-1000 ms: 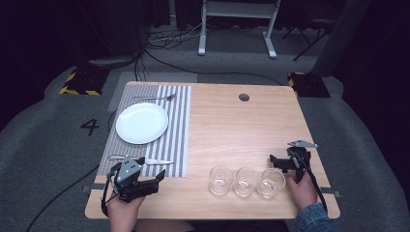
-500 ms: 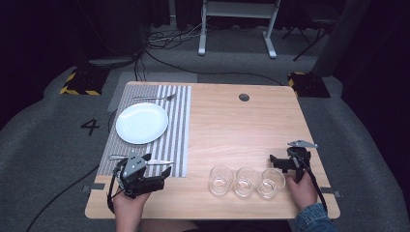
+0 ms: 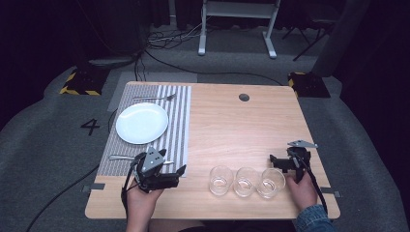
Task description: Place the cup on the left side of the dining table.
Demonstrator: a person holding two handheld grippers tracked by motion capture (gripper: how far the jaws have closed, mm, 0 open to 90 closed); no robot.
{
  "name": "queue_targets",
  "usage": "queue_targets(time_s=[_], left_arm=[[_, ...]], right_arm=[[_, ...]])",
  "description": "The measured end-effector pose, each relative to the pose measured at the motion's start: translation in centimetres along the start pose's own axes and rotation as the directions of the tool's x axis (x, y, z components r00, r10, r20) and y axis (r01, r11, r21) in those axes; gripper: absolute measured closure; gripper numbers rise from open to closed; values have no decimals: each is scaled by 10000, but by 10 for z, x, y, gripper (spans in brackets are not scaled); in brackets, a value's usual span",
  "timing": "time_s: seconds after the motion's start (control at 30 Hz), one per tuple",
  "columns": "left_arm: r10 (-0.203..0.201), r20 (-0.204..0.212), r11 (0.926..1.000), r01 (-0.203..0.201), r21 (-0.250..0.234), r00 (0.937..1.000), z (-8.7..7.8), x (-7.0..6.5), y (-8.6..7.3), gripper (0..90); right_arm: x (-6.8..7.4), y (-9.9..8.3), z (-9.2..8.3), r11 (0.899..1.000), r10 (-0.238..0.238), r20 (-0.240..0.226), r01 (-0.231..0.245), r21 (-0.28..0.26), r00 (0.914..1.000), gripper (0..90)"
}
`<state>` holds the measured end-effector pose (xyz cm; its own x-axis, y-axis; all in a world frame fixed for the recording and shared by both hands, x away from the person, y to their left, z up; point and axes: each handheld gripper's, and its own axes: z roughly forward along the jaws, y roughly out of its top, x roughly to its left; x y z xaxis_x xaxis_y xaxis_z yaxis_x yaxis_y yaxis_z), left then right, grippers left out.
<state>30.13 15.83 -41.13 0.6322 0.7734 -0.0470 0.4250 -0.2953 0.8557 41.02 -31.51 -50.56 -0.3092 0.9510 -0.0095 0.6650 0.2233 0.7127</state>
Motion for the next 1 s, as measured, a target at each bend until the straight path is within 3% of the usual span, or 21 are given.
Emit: queue_targets(time_s=[0.33,0.77,1.0], left_arm=[[391,643,9991,-399,120,9972,21,-13,13,161],[808,1479,9964,-839,150,9857,45,-32,27,160],[638,1965,9978,-666,76,9784,55,-41,27,157]], right_arm=[[0,0,0,10000,9,1,-9,3,10000,5],[0,0,0,10000,3,1,-3,-1,10000,5],[0,0,0,10000,5,1,-5,0,10000,5]])
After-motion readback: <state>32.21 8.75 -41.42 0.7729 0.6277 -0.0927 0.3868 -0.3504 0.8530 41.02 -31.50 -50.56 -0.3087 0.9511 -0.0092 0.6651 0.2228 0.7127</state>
